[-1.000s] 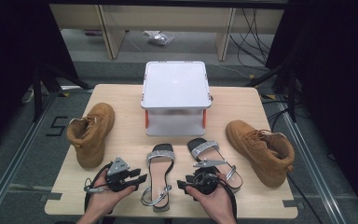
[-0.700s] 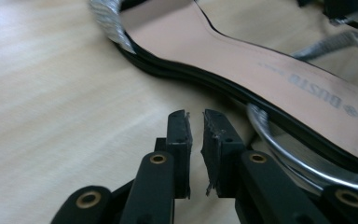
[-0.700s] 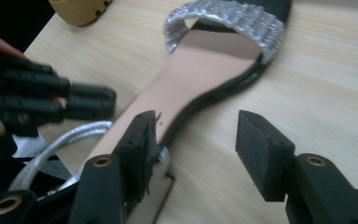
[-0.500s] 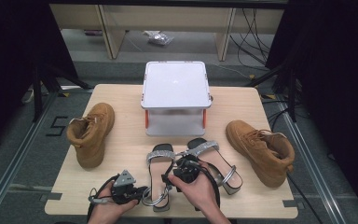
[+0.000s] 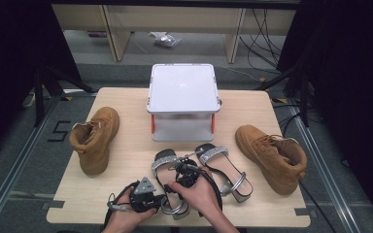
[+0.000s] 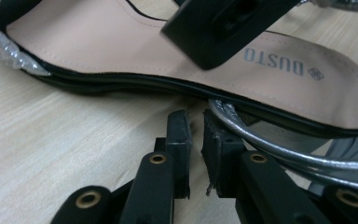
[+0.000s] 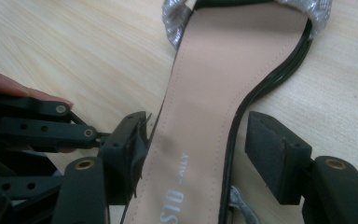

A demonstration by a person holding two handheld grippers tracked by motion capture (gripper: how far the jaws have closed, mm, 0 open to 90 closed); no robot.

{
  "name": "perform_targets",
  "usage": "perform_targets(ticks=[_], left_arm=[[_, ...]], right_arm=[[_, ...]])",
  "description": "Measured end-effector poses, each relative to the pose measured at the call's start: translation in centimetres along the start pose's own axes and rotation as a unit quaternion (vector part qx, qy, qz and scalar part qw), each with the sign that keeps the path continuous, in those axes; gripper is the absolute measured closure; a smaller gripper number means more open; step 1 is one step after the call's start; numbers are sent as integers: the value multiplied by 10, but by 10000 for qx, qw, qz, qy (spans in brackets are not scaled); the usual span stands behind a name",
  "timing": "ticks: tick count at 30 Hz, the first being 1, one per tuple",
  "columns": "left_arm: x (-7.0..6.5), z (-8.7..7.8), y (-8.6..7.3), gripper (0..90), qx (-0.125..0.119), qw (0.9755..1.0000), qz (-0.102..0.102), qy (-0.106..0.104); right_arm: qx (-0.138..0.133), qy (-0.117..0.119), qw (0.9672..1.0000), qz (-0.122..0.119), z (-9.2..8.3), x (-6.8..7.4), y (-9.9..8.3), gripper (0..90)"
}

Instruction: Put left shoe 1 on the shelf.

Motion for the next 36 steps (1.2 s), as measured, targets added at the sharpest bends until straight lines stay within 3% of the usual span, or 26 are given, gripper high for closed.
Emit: perform_targets(ticks=[2,4,5,7,9,10,14,15,16,17,18,19,20,21,22,23,24,25,26,27,28,29,30,33,36], left_arm=[[-1,-5,-2,766,-19,10000,-3,-19],[-2,-14,-6,757,-109,9999,-22,36],[1,-20,-7,754,-75,9998,121,137],[-1,-29,-12,746,-218,9996,6,182],[2,-41,-15,733,-175,9995,58,264],[3,-44,-16,724,-339,9990,-36,305],[12,-58,-18,682,-501,9973,-107,517],[14,-61,-19,674,-537,9969,-127,566],[15,-63,-19,665,-633,9961,-165,587],[16,-65,-18,659,-646,9960,-162,601],[18,-68,-18,656,-536,9963,-127,655],[17,-67,-18,651,-695,9953,-212,642],[19,-71,-18,648,-515,9965,-129,647],[19,-69,-18,646,-690,9953,-180,660],[19,-70,-17,645,-700,9949,-217,688],[20,-71,-18,644,-613,9958,-151,668],[20,-71,-17,643,-677,9953,-205,665],[20,-72,-18,643,-679,9952,-227,672],[21,-74,-18,643,-570,9959,-165,677],[21,-73,-19,643,-714,9947,-231,705],[21,-73,-19,643,-747,9944,-248,700],[22,-74,-20,643,-703,9947,-225,721],[23,-74,-20,643,-702,9948,-232,704],[24,-76,-20,643,-717,9942,-253,756],[25,-76,-19,644,-794,9938,-252,735]], right_arm=[[89,-161,9998,-62,3,1,1,387],[131,-144,9996,-225,7,4,1,367],[146,-205,9993,-265,8,5,2,366],[265,-299,9987,-304,11,7,4,353],[309,-398,9981,-349,14,7,6,344],[303,-339,9980,-430,15,8,7,339],[673,-303,9966,-357,22,16,9,321],[594,-361,9960,-553,25,14,10,324],[654,-354,9956,-563,27,15,10,325],[807,-351,9950,-482,29,18,9,325],[756,-365,9944,-641,31,17,10,327],[866,-392,9944,-458,30,20,10,330],[865,-378,9937,-597,31,18,11,332],[839,-382,9936,-655,31,16,12,338],[960,-352,9937,-458,30,18,11,349],[898,-363,9931,-666,31,14,13,357],[972,-375,9931,-536,29,15,12,364],[894,-329,9934,-634,31,12,12,370],[1107,-375,9921,-452,27,13,12,378],[989,-351,9926,-611,28,10,12,384],[1042,-335,9926,-530,27,9,12,388],[960,-347,9920,-740,27,5,12,393],[1025,-361,9923,-591,26,5,11,397],[988,-388,9918,-714,24,0,10,408],[923,-353,9934,-588,23,-4,7,422]])
Point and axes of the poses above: each handheld gripper's, and its own axes: z roughly forward along the jaws, y roughly out of its top, x roughly to its left, the point moved 2 cm from there along z, roughly forward along the jaws, and after that the axes turned 15 degrees about -y, right-handed, at the moved point
